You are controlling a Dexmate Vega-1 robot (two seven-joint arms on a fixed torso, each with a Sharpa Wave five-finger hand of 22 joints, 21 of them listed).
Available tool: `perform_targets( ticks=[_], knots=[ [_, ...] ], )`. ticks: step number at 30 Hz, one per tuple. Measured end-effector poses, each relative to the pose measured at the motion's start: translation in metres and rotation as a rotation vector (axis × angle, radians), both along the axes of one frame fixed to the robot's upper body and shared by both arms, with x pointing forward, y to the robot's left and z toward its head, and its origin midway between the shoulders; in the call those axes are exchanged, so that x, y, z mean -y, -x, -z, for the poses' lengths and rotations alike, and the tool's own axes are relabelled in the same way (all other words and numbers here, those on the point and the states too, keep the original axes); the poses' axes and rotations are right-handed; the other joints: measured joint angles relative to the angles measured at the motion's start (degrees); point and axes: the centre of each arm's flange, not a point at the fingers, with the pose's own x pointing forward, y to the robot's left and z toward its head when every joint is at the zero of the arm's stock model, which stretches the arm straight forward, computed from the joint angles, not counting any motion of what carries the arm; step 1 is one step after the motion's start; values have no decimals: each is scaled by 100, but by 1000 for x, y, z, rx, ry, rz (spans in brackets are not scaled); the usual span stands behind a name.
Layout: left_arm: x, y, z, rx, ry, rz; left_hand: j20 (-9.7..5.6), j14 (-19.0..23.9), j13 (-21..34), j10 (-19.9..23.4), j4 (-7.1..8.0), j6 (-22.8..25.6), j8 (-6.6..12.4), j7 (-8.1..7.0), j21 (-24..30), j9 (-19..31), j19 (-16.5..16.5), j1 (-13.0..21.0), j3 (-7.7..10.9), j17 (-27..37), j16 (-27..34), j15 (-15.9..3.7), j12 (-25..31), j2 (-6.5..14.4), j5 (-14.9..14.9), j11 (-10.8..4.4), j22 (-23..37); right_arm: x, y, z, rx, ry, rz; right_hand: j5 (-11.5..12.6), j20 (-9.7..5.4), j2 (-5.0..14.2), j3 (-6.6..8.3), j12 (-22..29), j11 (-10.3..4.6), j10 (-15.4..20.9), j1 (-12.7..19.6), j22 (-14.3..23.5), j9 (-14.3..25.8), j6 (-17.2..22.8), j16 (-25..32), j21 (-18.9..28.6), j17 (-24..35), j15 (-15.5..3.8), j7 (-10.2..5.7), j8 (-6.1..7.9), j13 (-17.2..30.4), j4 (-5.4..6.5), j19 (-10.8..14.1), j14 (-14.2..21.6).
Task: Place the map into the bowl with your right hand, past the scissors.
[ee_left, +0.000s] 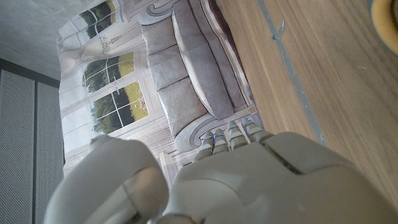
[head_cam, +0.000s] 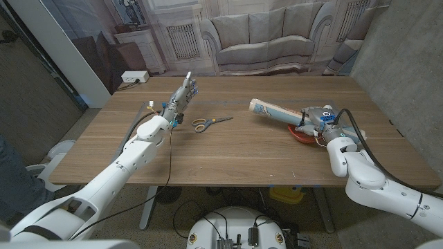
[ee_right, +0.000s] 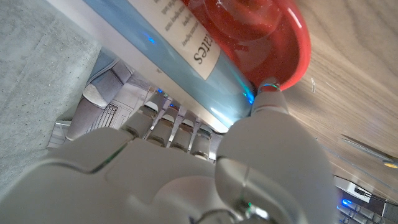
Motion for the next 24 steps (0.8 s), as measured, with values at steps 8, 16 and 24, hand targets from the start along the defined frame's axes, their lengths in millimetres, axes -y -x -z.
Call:
perform_targets(
  ticks=[8,16,24],
  knots=[
    [-2,-1,2,-3,1,0,0,0,0,0,0,0,0,0,0,0,0,15,0,0,0,0,0,15,0,0,0,-2,0,0,-11,0,0,64,13,-53,-87,0,10,-73,-99,0,0,-112,0,0,0,9,72,2,0,40,-49,-52],
    [-2,-1,2,-4,1,0,0,-20,0,0,0,0,0,0,0,0,0,15,0,0,0,-20,0,15,0,0,0,-2,0,0,-17,-4,-4,108,-10,-162,-166,0,41,-103,-209,1,-1,-185,0,-45,0,-9,82,2,0,71,-71,-70],
    [-3,-1,3,-5,2,-1,0,-20,0,0,0,0,0,0,0,0,0,15,0,0,0,-20,0,15,0,0,0,-2,-1,-1,-28,-6,-7,135,12,-198,-207,0,68,-129,-275,1,-1,-248,0,-45,0,-9,102,-3,0,112,-92,-70]
  ],
)
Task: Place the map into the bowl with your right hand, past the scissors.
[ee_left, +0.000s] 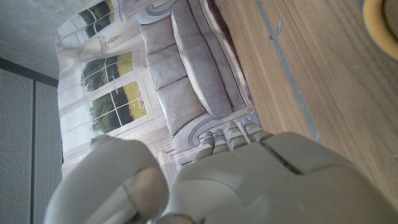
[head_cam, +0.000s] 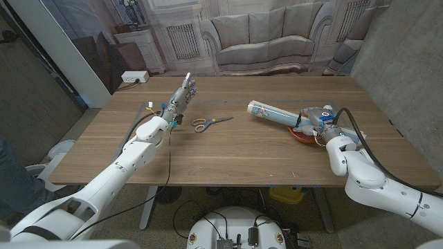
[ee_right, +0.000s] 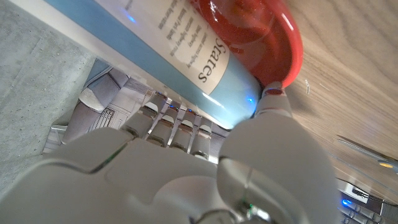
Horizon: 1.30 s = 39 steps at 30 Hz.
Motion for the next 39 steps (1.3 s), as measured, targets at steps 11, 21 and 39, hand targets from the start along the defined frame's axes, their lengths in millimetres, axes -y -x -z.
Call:
perform_targets(
  ticks=[11,21,39],
  knots=[
    [-1,-1,1,-5,1,1,-32,0,0,0,4,0,0,0,0,0,-32,0,-41,0,0,0,0,0,0,0,0,-1,3,-5,0,2,2,90,-10,-90,-101,0,43,-109,-132,0,0,-192,0,-46,0,10,10,-25,0,54,-90,-134],
    [-1,-4,1,-3,6,6,-32,0,0,0,6,0,0,0,0,0,-31,0,-41,0,0,0,0,0,0,0,0,-1,12,-10,11,-1,8,149,-10,-119,-142,0,45,-168,-206,0,0,-223,0,-88,0,1,41,-25,0,94,-152,-186],
    [1,-7,2,1,8,19,-31,0,0,0,7,0,0,0,0,0,-31,0,-41,0,0,0,0,0,0,0,0,-6,32,-10,38,-2,0,238,-10,-133,-205,0,24,-188,-283,0,0,-252,0,-88,0,10,11,-25,0,126,-151,-194]
  ],
)
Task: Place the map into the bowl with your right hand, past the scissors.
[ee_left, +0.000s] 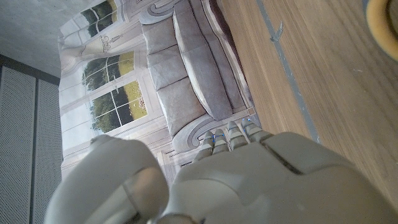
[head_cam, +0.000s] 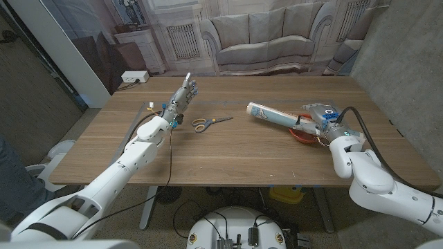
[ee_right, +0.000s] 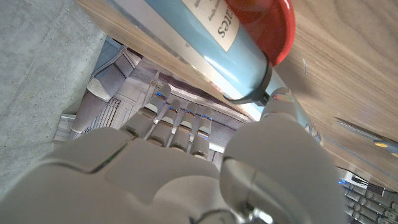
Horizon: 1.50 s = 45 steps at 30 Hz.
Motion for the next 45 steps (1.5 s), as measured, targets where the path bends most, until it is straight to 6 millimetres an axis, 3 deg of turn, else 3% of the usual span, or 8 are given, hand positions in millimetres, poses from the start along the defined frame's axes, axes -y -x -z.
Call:
perform_targets(
  ticks=[19,45],
  knots=[
    [2,-2,4,-5,4,9,0,0,0,0,-16,0,0,0,0,0,0,1,-16,0,0,0,0,1,0,0,30,-7,20,-3,30,17,-12,72,0,37,-23,0,1,0,-67,0,0,0,0,0,0,0,0,30,0,23,1,1],
    [2,3,-3,16,0,6,0,0,0,0,8,0,0,0,0,0,0,30,-40,0,0,0,0,30,0,0,29,-9,28,-12,80,10,-35,156,0,90,-71,45,31,-30,-120,0,0,1,32,0,0,0,0,50,0,71,1,1]
  ],
)
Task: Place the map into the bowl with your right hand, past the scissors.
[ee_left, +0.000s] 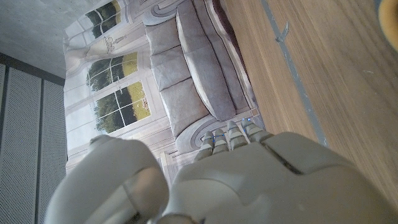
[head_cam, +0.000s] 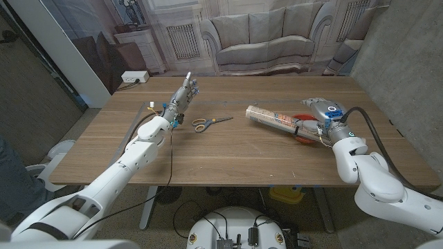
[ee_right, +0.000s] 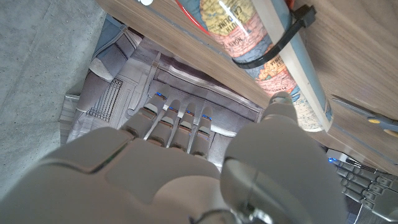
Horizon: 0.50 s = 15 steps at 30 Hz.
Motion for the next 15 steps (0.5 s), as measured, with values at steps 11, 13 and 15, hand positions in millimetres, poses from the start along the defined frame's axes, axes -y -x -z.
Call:
perform_targets(
  ticks=[11,13,15],
  knots=[
    [-3,3,-1,5,0,-6,0,0,0,0,0,0,0,0,0,0,0,0,0,0,0,0,0,0,0,0,0,-1,6,-6,25,-7,-17,22,0,-1,0,0,0,0,1,-30,0,0,0,0,0,0,0,0,0,0,0,0],
    [-3,4,-1,5,0,-7,0,0,0,0,0,0,0,0,0,0,0,0,0,0,0,0,0,0,0,0,0,-2,7,-8,29,-7,-21,44,0,-1,0,0,0,0,1,-30,0,0,0,0,0,0,0,0,0,0,0,0],
    [-3,4,0,5,0,-8,0,0,0,0,0,0,0,0,0,0,0,0,0,0,0,0,0,0,0,0,-1,-3,8,-9,34,-6,-26,44,0,-1,-16,0,0,0,1,-30,0,0,0,0,0,0,0,0,0,16,0,0]
  ],
)
